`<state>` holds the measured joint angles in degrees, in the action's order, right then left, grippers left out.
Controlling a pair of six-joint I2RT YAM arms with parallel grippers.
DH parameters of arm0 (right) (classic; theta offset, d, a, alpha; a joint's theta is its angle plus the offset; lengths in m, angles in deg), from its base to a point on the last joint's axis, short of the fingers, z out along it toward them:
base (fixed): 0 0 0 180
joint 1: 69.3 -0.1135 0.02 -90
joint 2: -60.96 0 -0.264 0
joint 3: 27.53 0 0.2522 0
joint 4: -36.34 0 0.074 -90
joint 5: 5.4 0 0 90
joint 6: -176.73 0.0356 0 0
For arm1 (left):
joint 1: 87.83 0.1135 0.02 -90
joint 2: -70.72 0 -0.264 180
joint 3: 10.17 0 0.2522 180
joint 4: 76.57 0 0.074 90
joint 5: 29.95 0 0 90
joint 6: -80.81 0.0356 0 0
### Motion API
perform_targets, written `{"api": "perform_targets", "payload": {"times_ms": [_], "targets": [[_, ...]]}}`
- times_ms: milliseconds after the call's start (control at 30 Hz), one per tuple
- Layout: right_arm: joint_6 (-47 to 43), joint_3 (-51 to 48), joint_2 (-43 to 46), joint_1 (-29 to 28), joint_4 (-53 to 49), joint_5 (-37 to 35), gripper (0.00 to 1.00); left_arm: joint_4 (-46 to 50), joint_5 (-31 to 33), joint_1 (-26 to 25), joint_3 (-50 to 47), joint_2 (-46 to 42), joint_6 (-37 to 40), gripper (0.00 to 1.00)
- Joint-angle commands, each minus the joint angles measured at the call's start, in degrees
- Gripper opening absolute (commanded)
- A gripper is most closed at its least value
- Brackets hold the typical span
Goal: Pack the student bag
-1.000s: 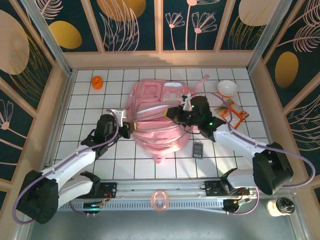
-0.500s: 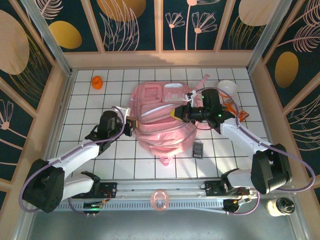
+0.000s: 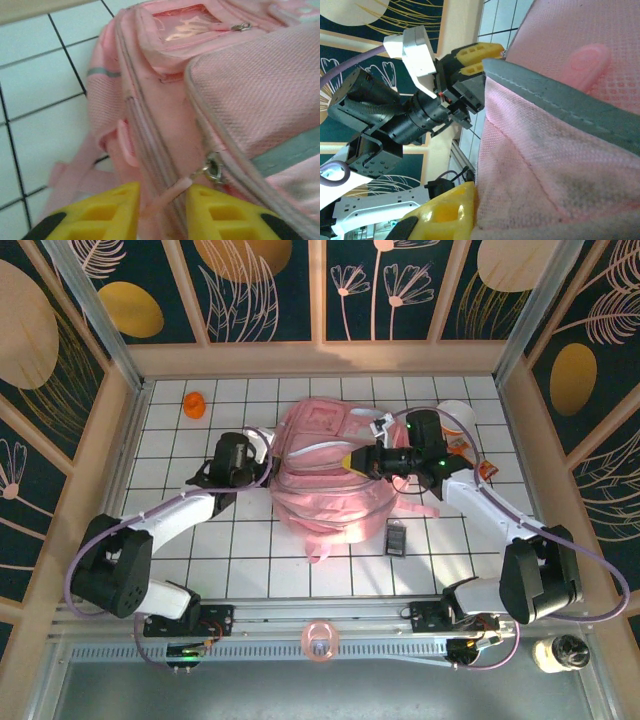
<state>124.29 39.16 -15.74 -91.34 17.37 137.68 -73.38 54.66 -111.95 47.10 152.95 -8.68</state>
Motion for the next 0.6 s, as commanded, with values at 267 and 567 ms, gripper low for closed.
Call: {"api": "perform_targets", "payload": {"times_ms": [267,567], "targets": [[-4.8,6.0,-3.0,-0.9,1.9,6.9,0.00,5.3,-16.1,1.0,-1.6,-14.0,19.2,0.69],[-6.6,9.8,-6.2,-4.9,0.2,6.4,0.00,8.5,-15.4,-7.3,-0.6,-15.5,34.0,0.78]]}}
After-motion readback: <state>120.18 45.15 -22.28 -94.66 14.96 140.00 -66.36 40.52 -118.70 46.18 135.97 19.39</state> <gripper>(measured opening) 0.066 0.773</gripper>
